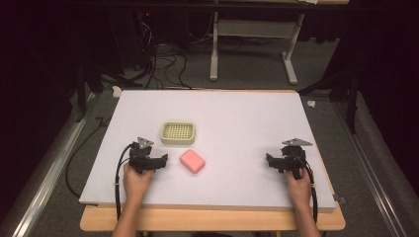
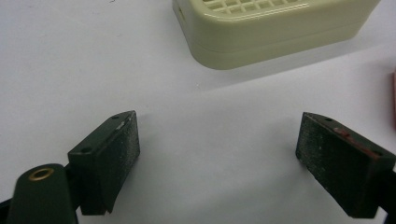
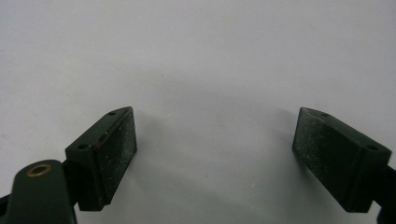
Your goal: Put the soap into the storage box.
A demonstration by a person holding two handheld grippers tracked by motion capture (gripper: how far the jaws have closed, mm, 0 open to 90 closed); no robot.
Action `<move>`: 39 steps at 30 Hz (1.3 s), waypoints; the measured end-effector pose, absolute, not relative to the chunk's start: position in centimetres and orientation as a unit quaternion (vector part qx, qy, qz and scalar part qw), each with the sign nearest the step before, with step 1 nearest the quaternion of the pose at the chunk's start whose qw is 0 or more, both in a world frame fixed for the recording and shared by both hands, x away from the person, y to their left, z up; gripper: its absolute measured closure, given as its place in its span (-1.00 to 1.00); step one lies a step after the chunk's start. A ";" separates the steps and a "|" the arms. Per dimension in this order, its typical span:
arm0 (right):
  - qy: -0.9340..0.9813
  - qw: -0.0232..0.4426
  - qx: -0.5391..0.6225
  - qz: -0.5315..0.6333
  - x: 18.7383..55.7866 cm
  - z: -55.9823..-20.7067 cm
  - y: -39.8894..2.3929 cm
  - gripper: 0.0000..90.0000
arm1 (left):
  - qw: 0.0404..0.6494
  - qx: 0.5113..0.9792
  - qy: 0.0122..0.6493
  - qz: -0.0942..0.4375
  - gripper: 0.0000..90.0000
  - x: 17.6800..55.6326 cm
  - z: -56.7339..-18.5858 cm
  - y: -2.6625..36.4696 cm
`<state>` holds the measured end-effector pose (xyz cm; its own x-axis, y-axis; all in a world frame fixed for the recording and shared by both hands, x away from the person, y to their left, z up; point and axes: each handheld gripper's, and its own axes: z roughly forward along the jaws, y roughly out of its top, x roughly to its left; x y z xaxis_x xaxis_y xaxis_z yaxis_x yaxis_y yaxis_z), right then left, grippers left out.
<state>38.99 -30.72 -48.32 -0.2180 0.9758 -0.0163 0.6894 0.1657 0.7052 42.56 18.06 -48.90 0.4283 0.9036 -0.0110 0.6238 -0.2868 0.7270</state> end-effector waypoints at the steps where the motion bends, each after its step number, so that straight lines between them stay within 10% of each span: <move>1: 0.723 0.244 0.575 0.293 39.0 -48.3 -30.7 -0.68 | 0.337 0.775 0.493 0.207 -0.68 42.6 -48.9 18.1; 39: 0.723 0.244 0.575 0.293 39.0 -48.3 -30.7 -0.68 | 0.336 0.767 0.507 0.205 -0.61 42.3 -48.6 17.8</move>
